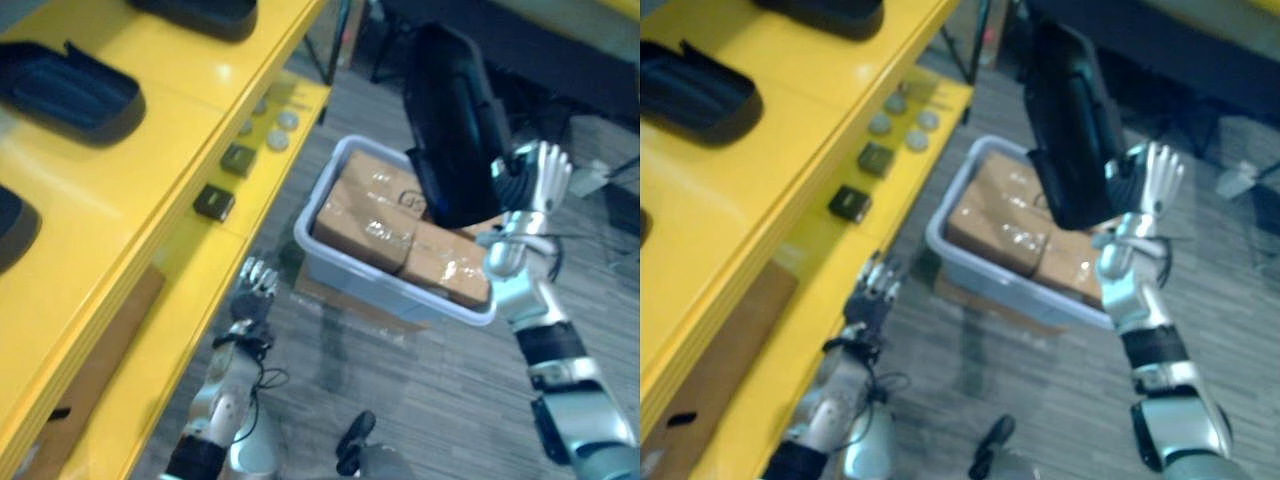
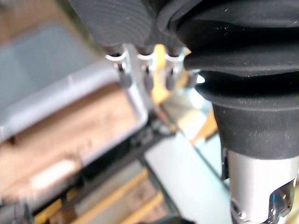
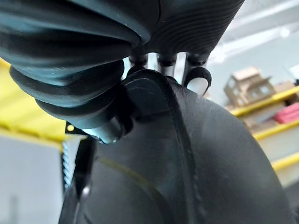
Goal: Walk over and take plastic housings, then place them on the shelf
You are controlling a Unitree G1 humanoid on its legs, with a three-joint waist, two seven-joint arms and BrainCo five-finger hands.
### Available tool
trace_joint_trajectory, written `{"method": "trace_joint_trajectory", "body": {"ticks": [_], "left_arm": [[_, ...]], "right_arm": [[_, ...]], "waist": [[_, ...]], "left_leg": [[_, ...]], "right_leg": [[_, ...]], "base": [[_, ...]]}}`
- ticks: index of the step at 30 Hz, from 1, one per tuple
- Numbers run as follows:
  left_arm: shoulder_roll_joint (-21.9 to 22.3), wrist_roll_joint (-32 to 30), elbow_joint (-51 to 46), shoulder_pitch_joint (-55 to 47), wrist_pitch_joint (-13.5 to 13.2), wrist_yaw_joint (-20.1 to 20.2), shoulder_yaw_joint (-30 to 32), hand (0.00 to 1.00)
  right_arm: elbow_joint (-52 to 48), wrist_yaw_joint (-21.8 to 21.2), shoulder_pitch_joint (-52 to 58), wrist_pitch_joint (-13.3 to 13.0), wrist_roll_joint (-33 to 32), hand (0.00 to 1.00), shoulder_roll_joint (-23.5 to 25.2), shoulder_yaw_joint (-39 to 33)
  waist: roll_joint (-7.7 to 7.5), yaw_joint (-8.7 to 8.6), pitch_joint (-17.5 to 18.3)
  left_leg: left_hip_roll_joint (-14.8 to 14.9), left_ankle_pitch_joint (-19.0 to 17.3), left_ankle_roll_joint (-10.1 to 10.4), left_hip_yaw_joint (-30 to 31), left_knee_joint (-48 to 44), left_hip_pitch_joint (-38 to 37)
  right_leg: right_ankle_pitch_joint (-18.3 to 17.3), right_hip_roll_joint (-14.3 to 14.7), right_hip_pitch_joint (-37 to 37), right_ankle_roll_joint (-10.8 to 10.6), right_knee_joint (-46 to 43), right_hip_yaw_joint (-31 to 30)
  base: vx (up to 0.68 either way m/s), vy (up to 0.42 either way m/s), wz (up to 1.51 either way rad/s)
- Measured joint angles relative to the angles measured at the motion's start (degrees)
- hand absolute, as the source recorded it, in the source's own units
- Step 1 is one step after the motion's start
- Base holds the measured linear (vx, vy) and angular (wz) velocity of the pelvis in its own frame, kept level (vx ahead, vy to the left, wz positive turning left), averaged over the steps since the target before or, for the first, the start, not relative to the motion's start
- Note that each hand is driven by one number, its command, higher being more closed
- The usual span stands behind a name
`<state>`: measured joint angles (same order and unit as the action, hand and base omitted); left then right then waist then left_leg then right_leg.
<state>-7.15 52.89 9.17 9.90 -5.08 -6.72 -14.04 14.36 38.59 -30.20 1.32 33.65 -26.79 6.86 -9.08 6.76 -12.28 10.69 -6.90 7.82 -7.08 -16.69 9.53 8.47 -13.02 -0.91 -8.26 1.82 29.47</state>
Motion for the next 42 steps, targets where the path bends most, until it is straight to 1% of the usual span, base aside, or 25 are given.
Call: {"method": "trace_joint_trajectory", "body": {"ticks": [1,3,4,5,6,7,8,9,13,16,18,19,21,24,26,28,32,35,39,40,42], "left_arm": [[0.94,1.21,2.57,1.97,-0.05,-0.63,-0.29,0.0],[1.84,1.89,5.45,3.57,-0.35,-1.15,-0.51,0.0],[2.68,3.55,7.72,4.88,-0.73,-1.16,-0.66,0.0],[3.01,3.56,8.24,5.28,-1.01,-1.17,-0.64,0.0],[3.54,3.71,9.22,6.33,-2.09,-1.16,-0.74,0.0],[3.8,4.24,9.5,6.71,-2.55,-1.09,-0.77,0.0],[4.14,5.39,9.74,7.27,-3.24,-1.06,-0.75,0.0],[4.6,5.74,10.42,8.37,-4.79,-1.04,-0.76,0.0],[5.47,6.95,10.81,9.21,-7.02,-1.02,-0.75,0.0],[5.58,7.68,12.16,9.26,-9.29,-0.93,-0.78,0.0],[5.7,5.63,12.82,9.3,-12.04,-1.47,-0.73,0.0],[5.7,4.58,12.82,9.35,-12.57,-1.63,-0.73,0.0],[5.86,-0.55,12.81,9.38,-13.96,-2.67,-0.8,0.0],[5.91,-6.91,12.81,9.41,-13.98,-5.2,-0.88,0.0],[5.92,-11.39,12.81,9.62,-13.89,-6.98,-1.37,0.0],[5.9,-13.07,12.81,10.18,-13.69,-7.81,-2.41,0.0],[6.8,-13.24,12.81,10.94,-13.51,-7.75,-3.12,0.0],[7.68,-12.75,12.81,10.96,-13.48,-6.06,-3.14,0.0],[7.7,-12.05,12.81,10.98,-13.0,-4.36,-4.57,0.0],[7.71,-11.57,12.8,10.99,-12.94,-3.8,-4.82,0.0],[7.76,-8.49,12.8,10.99,-12.41,-2.01,-5.38,0.0]], "right_arm": [[-1.38,0.08,0.79,-1.4,0.89,1.0,0.67,0.04],[-3.15,0.07,1.55,-2.42,1.21,1.0,1.28,0.08],[-5.27,0.08,2.74,-3.29,1.51,1.0,1.52,0.07],[-6.05,0.03,3.02,-3.53,1.62,1.0,1.79,0.08],[-7.76,0.01,3.82,-4.0,2.54,1.0,2.27,0.07],[-8.16,0.0,4.29,-4.18,3.0,1.0,2.49,0.07],[-8.66,-0.1,4.91,-4.75,3.3,1.0,2.8,0.07],[-8.94,-0.2,5.65,-5.84,4.09,1.0,3.15,0.08],[-9.06,-0.56,6.62,-7.49,5.07,1.0,4.37,0.09],[-9.23,-0.94,7.2,-8.81,5.25,1.0,5.01,0.09],[-9.41,-1.05,7.73,-9.73,5.25,1.0,5.83,0.09],[-9.41,-1.05,7.78,-9.95,5.28,1.0,6.17,0.1],[-9.41,-1.04,8.33,-10.29,5.31,1.0,7.26,0.19],[-9.41,-0.97,9.16,-10.54,5.29,1.0,7.66,0.79],[-9.4,-0.92,9.68,-11.68,5.28,1.0,8.09,1.14],[-9.4,-0.9,9.7,-12.45,5.23,1.0,8.76,1.16],[-9.4,-0.91,9.87,-13.09,5.12,1.0,9.41,2.65],[-9.4,-1.0,10.7,-13.96,5.13,1.0,9.89,4.7],[-9.22,-1.08,10.91,-13.96,5.18,1.0,11.14,7.36],[-9.19,-1.13,10.91,-13.96,5.19,1.0,11.17,7.74],[-9.01,-1.44,10.91,-13.96,5.25,1.0,11.26,9.38]], "waist": [[0.04,-1.14,0.78],[0.18,-1.55,1.67],[0.52,-2.65,2.72],[0.56,-2.92,2.8],[0.73,-3.87,3.29],[0.68,-4.14,3.48],[0.65,-4.29,3.69],[0.67,-4.36,3.95],[0.77,-4.4,4.72],[0.94,-4.46,4.91],[0.89,-4.51,5.01],[0.89,-4.52,5.01],[0.91,-4.48,5.03],[0.92,-4.46,5.04],[0.92,-4.45,5.05],[0.91,-4.42,5.05],[0.92,-4.45,5.59],[1.24,-4.36,6.47],[1.31,-4.34,6.5],[1.32,-4.34,6.51],[1.33,-4.34,6.51]], "left_leg": [[0.13,0.33,0.44,-0.82,1.38,-1.92],[0.28,0.48,0.63,-2.2,2.54,-3.6],[0.29,0.57,0.69,-2.64,3.13,-4.09],[0.28,0.62,0.73,-2.99,3.43,-4.58],[0.28,0.72,0.76,-3.2,3.77,-4.86],[0.19,0.95,0.81,-3.31,4.24,-5.28],[0.19,1.14,0.87,-3.59,4.67,-5.72],[0.18,1.41,0.81,-4.01,5.23,-6.2],[0.07,1.88,0.85,-4.5,6.31,-7.1],[0.0,2.04,0.92,-4.57,6.84,-7.99],[-0.12,2.42,0.94,-4.59,7.57,-8.54],[-0.17,2.6,0.95,-4.58,7.82,-8.6],[-0.27,3.19,0.93,-4.47,8.61,-8.79],[-0.33,3.3,0.93,-4.45,8.78,-8.91],[-0.4,3.43,0.94,-4.48,9.08,-9.2],[-0.48,3.62,0.94,-4.45,9.46,-9.43],[-0.62,3.68,0.93,-4.36,9.79,-9.49],[-0.76,3.85,0.94,-4.16,10.25,-9.57],[-0.85,3.88,0.9,-4.04,10.21,-9.62],[-0.87,3.89,0.88,-4.01,10.21,-9.64],[-0.88,3.98,0.84,-3.91,10.22,-9.65]], "right_leg": [[-0.03,0.2,-0.94,0.05,0.42,-0.54],[-0.04,0.3,-1.15,0.07,0.6,-1.82],[-0.04,0.31,-1.12,0.07,0.73,-2.18],[-0.04,0.31,-1.15,0.07,0.73,-2.61],[-0.04,0.32,-1.14,0.07,0.77,-2.84],[-0.04,0.28,-1.17,0.07,0.78,-2.88],[-0.05,0.28,-1.29,0.07,0.79,-3.02],[-0.04,0.28,-1.32,0.07,0.82,-3.23],[-0.04,0.26,-1.36,0.08,0.82,-3.7],[-0.06,0.25,-2.06,0.11,0.87,-3.77],[-0.08,0.2,-2.35,0.12,0.89,-3.8],[-0.08,0.18,-2.32,0.12,0.9,-3.79],[-0.07,0.17,-2.28,0.12,0.94,-3.61],[-0.06,0.15,-2.34,0.14,0.94,-3.58],[-0.06,0.13,-2.45,0.13,0.94,-3.59],[-0.05,0.12,-2.64,0.14,1.08,-3.51],[0.05,0.15,-2.92,0.12,1.73,-3.23],[0.05,0.12,-3.1,0.12,1.9,-2.92],[0.05,0.05,-3.23,0.12,1.92,-2.85],[0.05,0.04,-3.26,0.12,1.92,-2.83],[0.05,0.03,-3.29,0.12,1.92,-2.81]], "base": [[0.03,-0.029,-0.19],[0.02,-0.01,-0.31],[0.01,0.007,-0.27],[0.01,0.017,-0.17],[0.0,0.017,-0.12],[0.0,0.015,-0.09],[0.0,0.012,-0.08],[-0.01,0.013,-0.11],[-0.02,0.012,-0.05],[-0.01,0.008,0.0],[-0.04,0.025,0.01],[-0.04,0.02,0.03],[-0.03,0.016,0.04],[0.0,0.0,0.0],[0.0,0.0,0.0],[0.0,0.0,0.0],[0.0,0.006,0.01],[0.01,0.016,0.03],[-0.01,0.033,0.01],[-0.02,0.032,0.02],[0.0,0.0,0.0]]}}
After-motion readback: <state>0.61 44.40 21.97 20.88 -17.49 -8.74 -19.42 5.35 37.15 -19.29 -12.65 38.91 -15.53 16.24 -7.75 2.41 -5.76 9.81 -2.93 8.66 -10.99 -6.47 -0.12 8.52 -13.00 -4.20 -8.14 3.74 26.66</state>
